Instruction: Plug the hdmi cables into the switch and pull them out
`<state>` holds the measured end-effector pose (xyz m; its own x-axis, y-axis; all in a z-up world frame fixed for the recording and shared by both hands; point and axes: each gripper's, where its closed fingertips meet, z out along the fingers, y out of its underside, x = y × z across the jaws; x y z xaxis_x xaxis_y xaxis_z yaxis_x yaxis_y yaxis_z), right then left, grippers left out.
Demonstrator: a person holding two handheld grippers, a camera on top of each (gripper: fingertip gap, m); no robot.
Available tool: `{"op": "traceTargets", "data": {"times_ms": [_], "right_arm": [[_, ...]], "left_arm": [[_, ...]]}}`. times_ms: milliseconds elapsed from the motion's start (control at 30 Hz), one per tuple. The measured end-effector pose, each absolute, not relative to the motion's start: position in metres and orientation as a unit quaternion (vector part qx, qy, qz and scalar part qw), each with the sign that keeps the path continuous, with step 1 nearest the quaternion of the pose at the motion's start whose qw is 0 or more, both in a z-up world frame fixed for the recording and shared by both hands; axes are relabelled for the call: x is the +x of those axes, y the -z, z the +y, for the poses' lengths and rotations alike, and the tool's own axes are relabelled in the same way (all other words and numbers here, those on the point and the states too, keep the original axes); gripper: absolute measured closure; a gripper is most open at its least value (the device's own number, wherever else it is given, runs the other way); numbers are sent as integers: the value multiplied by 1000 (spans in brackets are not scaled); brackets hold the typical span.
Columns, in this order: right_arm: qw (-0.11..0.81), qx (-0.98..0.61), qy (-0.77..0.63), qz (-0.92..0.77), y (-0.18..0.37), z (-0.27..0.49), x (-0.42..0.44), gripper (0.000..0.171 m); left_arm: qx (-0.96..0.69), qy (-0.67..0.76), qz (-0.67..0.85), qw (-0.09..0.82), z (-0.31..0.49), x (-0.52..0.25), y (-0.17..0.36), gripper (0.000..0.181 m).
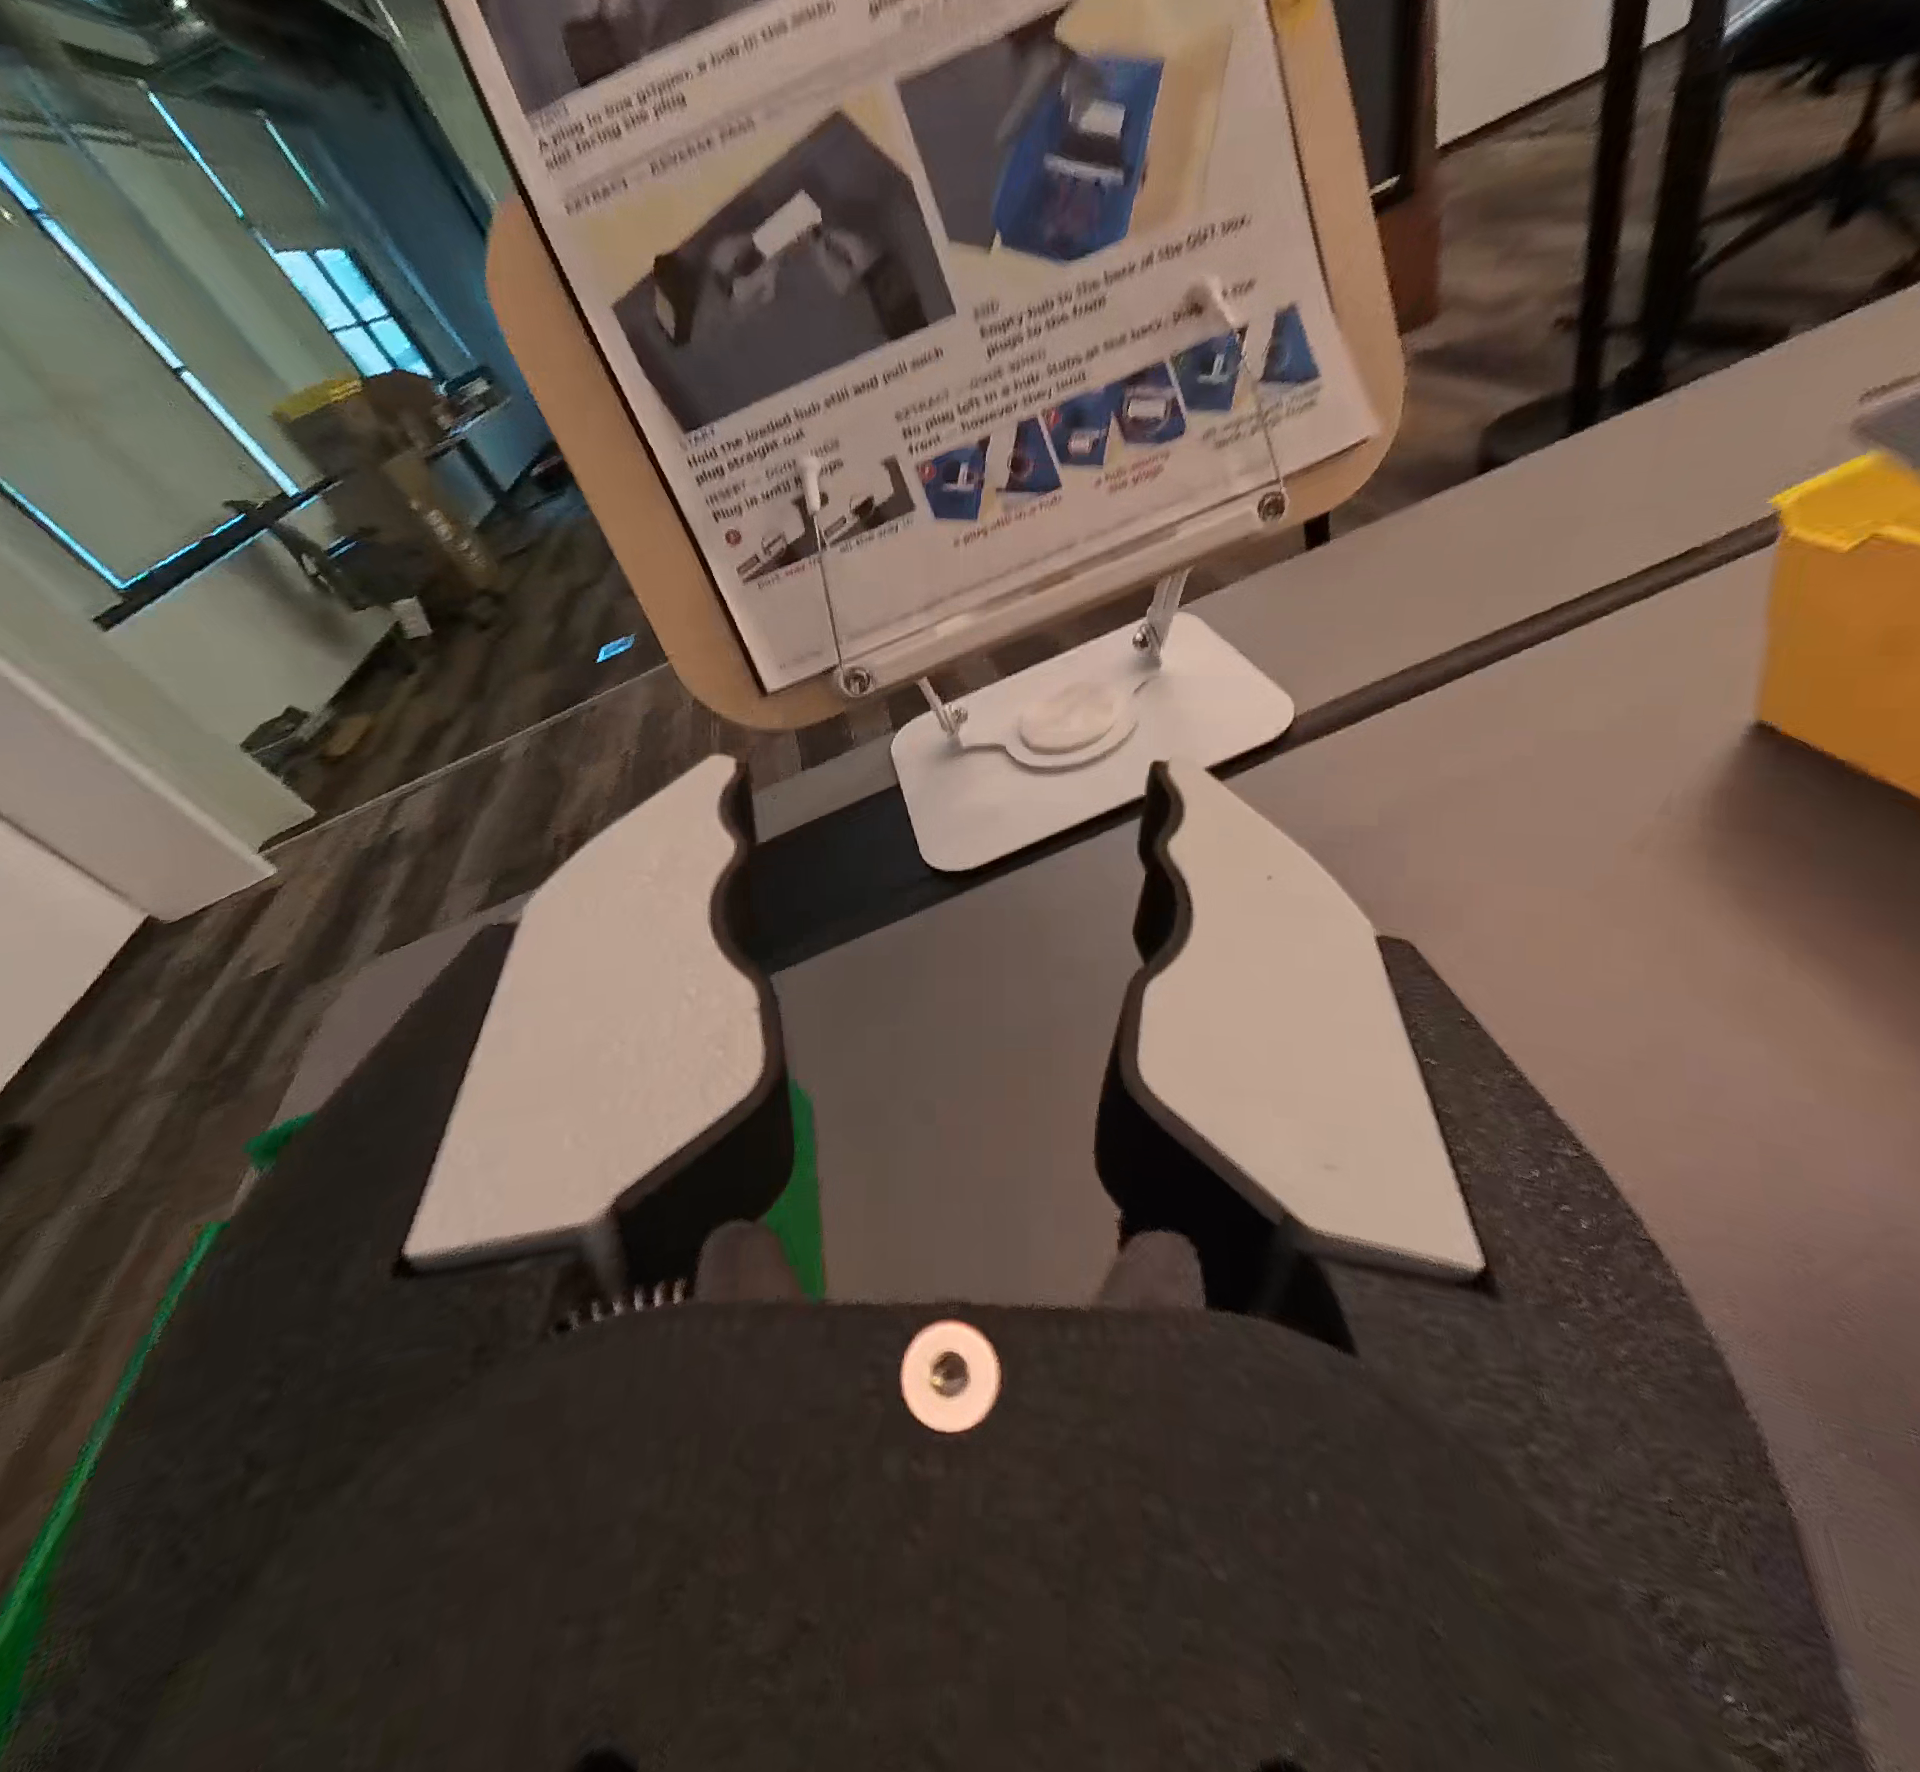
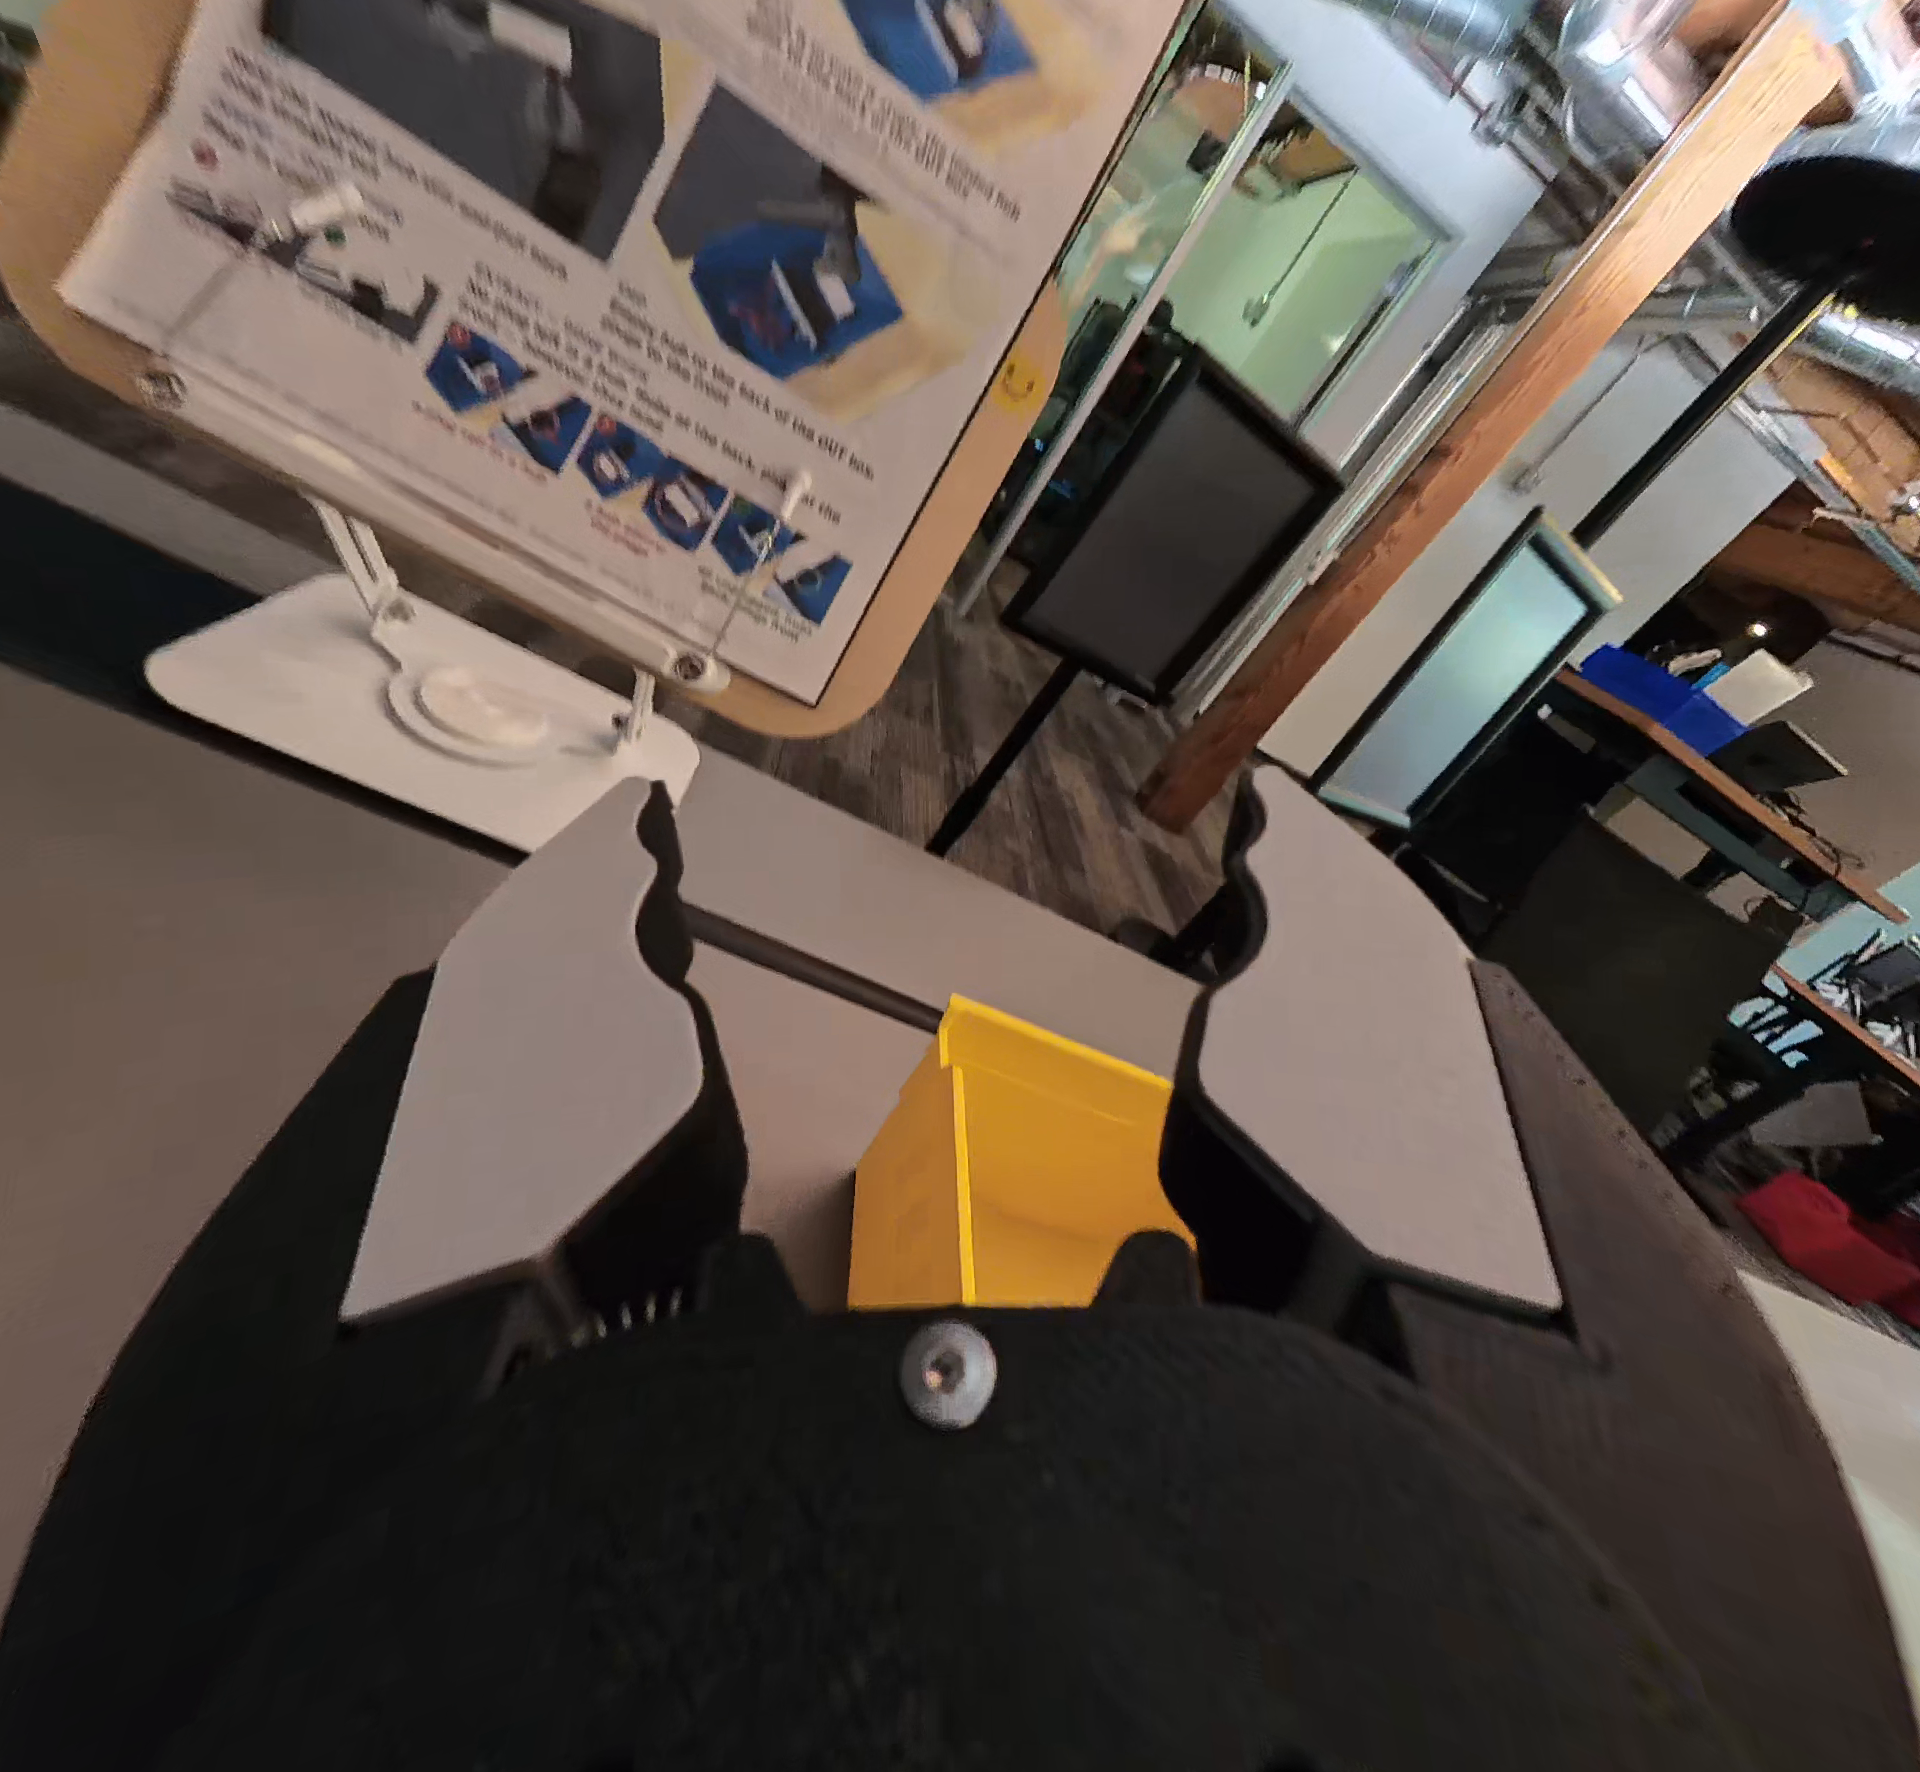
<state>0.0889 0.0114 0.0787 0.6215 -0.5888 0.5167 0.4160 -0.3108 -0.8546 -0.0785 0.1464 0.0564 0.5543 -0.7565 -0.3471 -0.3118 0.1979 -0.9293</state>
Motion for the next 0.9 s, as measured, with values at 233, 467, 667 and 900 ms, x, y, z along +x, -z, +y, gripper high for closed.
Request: {"op": "traceTargets", "data": {"times_ms": [233, 467, 667, 900], "right_arm": [[644, -643, 412, 42, -120, -1, 48, 78], [632, -657, 411, 30, -112, 6, 46, 78], [635, -658, 404, 19, -112, 9, 42, 80], [660, -669, 341, -24, -131, 37, 34, 90]], "left_arm": [[-633, 176, 428, 621, 149, -73, -43, 113], [-636, 171, 416, 627, 153, -76, -45, 112], [-635, 172, 411, 630, 154, -77, -47, 111], [-631, 185, 414, 629, 155, -75, -48, 112]]}}
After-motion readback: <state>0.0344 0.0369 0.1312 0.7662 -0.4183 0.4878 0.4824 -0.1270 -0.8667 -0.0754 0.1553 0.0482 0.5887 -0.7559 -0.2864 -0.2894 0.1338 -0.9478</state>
